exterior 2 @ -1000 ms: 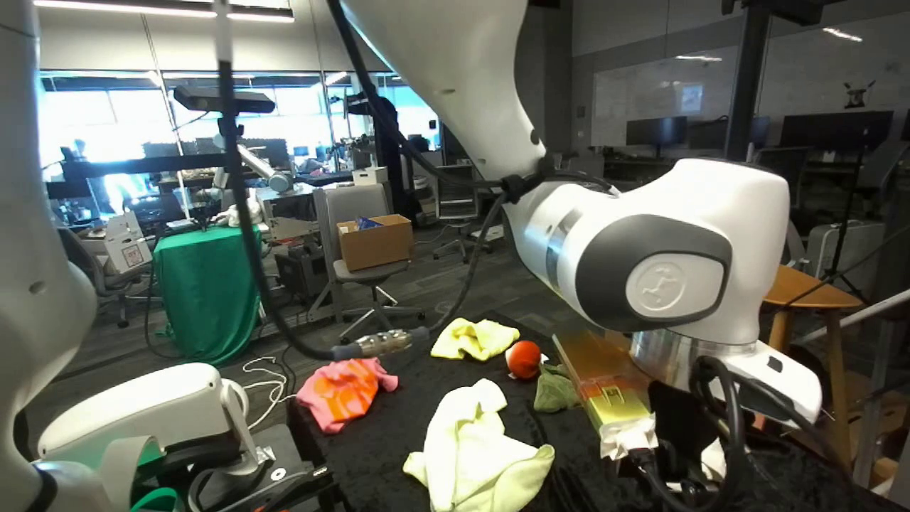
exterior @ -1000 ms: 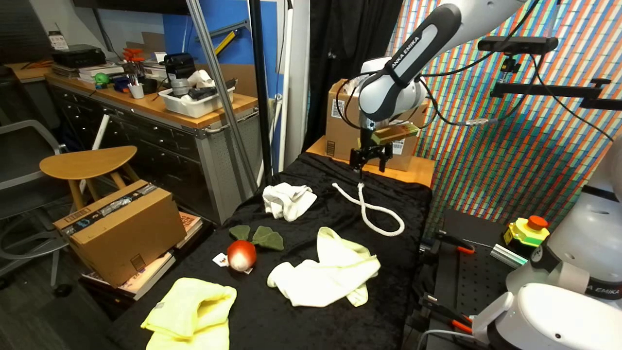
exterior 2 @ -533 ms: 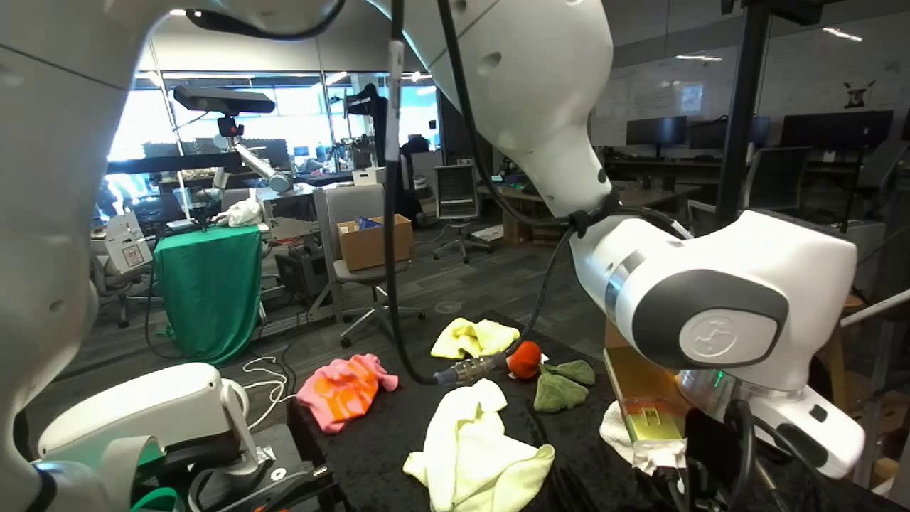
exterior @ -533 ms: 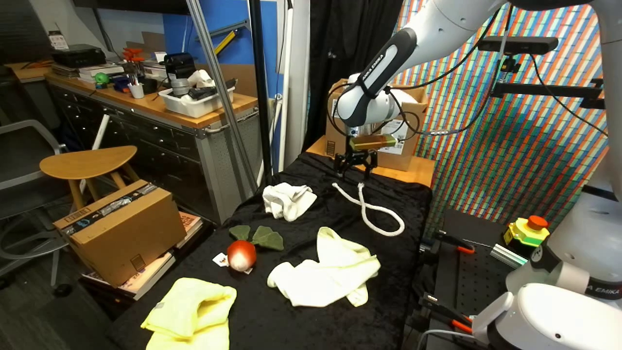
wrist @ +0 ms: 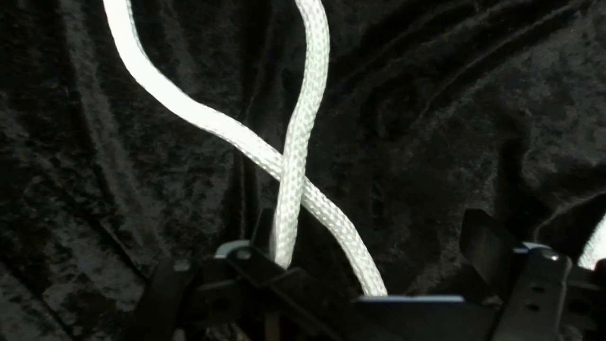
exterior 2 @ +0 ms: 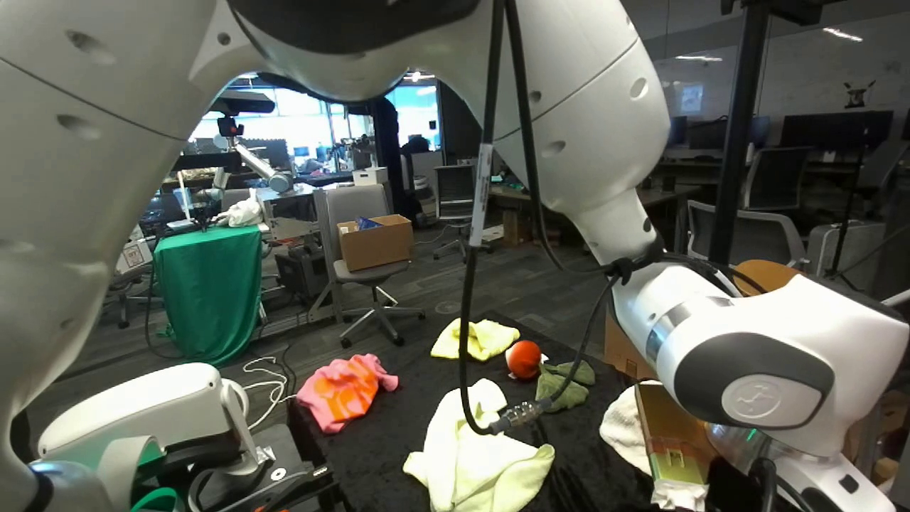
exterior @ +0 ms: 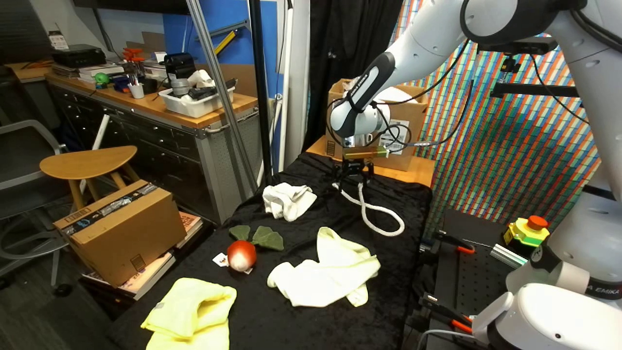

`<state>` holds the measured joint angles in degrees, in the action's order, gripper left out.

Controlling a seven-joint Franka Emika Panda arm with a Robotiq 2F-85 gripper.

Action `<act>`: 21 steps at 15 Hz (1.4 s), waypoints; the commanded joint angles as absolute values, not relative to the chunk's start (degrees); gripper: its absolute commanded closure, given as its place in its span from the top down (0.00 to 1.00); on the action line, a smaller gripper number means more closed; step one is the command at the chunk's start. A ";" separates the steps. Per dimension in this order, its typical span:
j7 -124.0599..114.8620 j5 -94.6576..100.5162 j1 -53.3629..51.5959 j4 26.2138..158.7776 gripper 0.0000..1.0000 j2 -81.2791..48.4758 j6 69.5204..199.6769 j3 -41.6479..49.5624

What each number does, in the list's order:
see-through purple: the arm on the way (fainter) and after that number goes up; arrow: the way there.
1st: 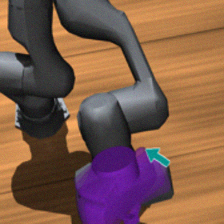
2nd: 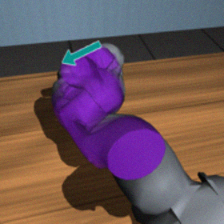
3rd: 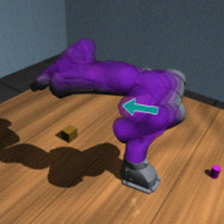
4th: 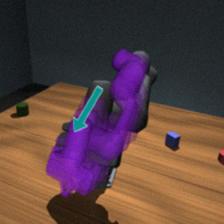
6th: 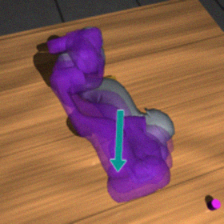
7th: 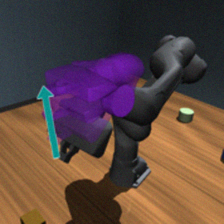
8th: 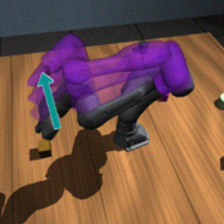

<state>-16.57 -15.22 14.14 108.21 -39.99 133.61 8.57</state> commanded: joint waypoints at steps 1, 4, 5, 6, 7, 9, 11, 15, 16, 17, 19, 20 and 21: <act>-17.77 -16.96 15.10 102.98 1.00 -43.95 130.31 8.77; -18.16 -17.35 16.05 101.71 1.00 -45.41 129.50 9.00; -18.27 -17.49 16.41 101.42 1.00 -45.86 129.45 9.11; -18.10 -17.84 16.88 101.17 1.00 -46.24 129.34 9.06; -17.87 -18.11 17.30 101.07 1.00 -46.42 129.12 9.03; -17.89 -18.58 17.87 100.73 1.00 -47.00 129.25 9.03; -17.88 -19.01 18.27 100.56 1.00 -47.27 129.36 8.95; -17.85 -19.23 18.28 100.77 1.00 -47.33 129.76 8.90; -17.97 -19.22 18.18 100.83 0.96 -47.27 129.89 8.96; -17.97 -19.20 18.12 100.85 0.90 -47.22 129.92 8.94; -17.94 -19.28 18.18 100.81 0.69 -47.15 129.87 8.88; -17.99 -19.32 18.17 100.76 0.62 -47.14 129.85 8.87; -18.02 -19.31 18.15 100.75 0.54 -47.13 129.84 8.89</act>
